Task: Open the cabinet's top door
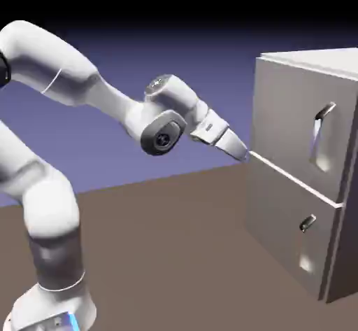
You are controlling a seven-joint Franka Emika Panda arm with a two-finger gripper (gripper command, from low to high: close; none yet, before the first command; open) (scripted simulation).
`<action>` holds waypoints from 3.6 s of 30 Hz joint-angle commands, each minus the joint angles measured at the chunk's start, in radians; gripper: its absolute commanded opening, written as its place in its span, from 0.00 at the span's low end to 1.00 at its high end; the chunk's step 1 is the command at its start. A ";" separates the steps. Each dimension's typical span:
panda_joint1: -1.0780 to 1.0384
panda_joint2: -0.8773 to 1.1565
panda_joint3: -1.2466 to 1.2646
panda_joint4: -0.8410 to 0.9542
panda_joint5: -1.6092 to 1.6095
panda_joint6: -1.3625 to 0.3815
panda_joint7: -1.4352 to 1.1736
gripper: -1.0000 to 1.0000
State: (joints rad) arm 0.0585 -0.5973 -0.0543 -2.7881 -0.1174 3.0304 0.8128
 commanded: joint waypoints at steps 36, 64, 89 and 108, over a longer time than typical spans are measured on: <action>0.621 -0.364 -0.724 0.292 -1.566 -0.088 0.958 0.50; 1.099 -0.644 -1.282 0.517 -2.772 -0.156 1.697 0.50; 0.731 -0.296 -0.946 0.198 -2.663 -0.541 2.086 0.00; 0.428 -0.356 -0.284 -0.141 -1.979 -1.004 2.013 0.00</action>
State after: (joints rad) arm 0.4871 -0.9525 -0.3389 -2.9298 -2.0978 2.0270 2.8265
